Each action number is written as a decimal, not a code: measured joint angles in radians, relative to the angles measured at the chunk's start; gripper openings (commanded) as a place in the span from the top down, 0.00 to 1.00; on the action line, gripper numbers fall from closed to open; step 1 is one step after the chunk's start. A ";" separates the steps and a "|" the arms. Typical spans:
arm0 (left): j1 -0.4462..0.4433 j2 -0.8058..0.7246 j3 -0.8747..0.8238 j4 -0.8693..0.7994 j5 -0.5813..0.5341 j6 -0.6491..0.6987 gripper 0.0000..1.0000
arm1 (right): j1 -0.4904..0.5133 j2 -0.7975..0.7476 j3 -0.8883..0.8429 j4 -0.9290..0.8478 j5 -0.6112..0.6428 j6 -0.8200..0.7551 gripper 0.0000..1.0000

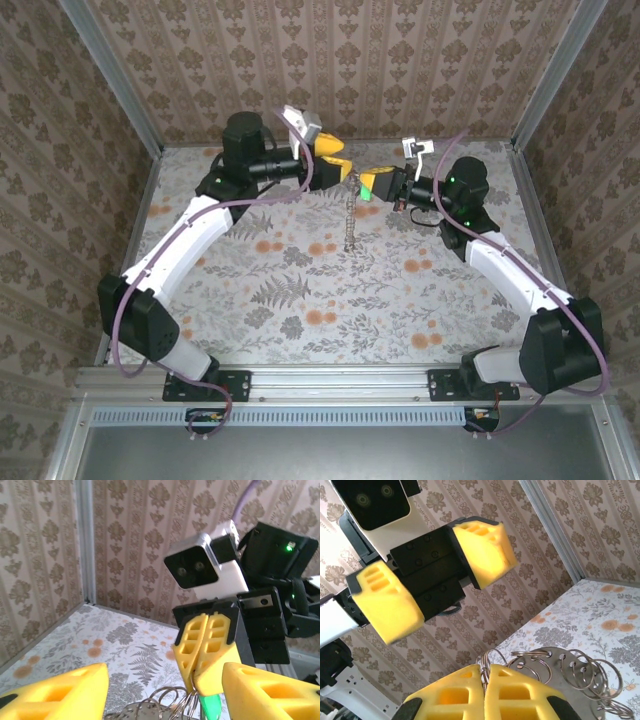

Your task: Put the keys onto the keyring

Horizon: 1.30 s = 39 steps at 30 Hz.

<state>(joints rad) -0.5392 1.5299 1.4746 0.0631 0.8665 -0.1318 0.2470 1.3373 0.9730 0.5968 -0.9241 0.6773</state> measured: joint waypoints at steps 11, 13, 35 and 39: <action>0.025 -0.011 -0.164 0.174 0.047 -0.187 0.51 | 0.000 0.020 0.000 0.060 0.004 0.062 1.00; 0.028 -0.011 -0.171 0.196 0.058 -0.203 0.51 | 0.000 0.021 0.000 0.068 0.004 0.071 1.00; 0.052 0.039 -0.240 0.549 0.185 -0.476 0.51 | 0.001 0.021 0.000 0.097 0.005 0.108 1.00; 0.052 0.038 -0.250 0.578 0.190 -0.497 0.51 | 0.001 0.021 0.000 0.097 0.010 0.108 1.00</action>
<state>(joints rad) -0.4873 1.5677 1.2243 0.6411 1.0561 -0.6285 0.2481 1.3579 0.9733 0.6937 -0.9146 0.7856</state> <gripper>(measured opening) 0.490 0.068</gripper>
